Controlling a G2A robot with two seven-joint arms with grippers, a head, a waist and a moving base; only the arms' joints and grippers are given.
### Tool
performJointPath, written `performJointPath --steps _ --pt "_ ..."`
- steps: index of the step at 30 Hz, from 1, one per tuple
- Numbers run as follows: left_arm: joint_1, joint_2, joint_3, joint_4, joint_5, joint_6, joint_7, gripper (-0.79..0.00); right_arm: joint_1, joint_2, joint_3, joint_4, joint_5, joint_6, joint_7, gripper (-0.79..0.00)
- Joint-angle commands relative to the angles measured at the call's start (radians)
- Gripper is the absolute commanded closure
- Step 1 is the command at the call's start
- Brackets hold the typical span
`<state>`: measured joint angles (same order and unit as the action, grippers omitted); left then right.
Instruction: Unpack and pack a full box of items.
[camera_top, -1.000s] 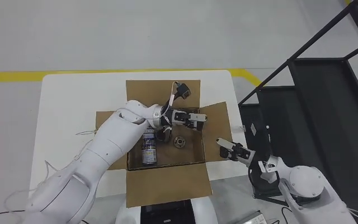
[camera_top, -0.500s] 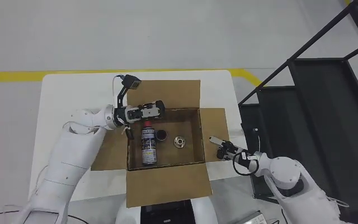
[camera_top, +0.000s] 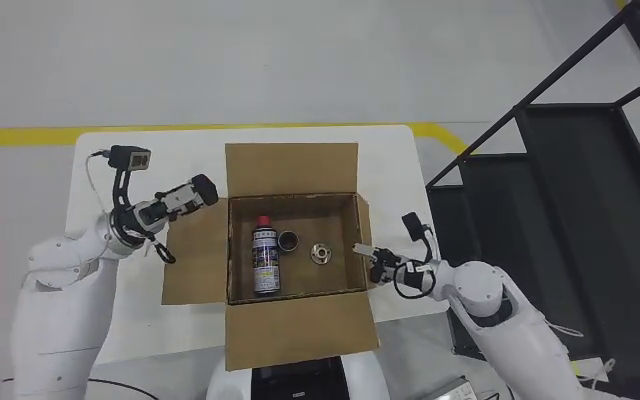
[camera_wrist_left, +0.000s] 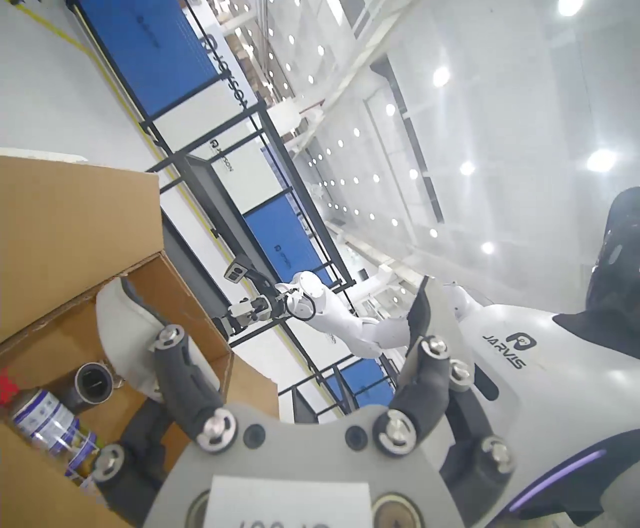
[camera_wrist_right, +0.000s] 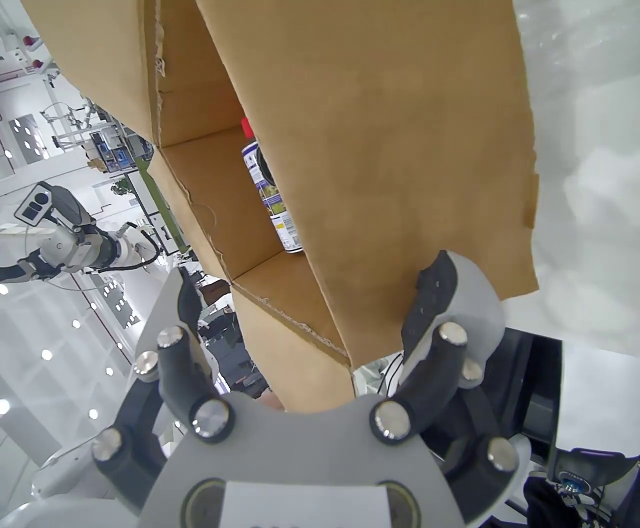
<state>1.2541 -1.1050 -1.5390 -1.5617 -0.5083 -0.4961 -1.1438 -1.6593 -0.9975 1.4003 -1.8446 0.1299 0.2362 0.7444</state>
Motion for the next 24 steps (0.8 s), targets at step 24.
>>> performJointPath --steps 24 --pt "0.183 0.028 -0.219 0.104 -0.050 -0.097 0.135 -0.785 0.363 -0.040 -0.383 -0.172 -0.356 0.156 0.048 -0.785"
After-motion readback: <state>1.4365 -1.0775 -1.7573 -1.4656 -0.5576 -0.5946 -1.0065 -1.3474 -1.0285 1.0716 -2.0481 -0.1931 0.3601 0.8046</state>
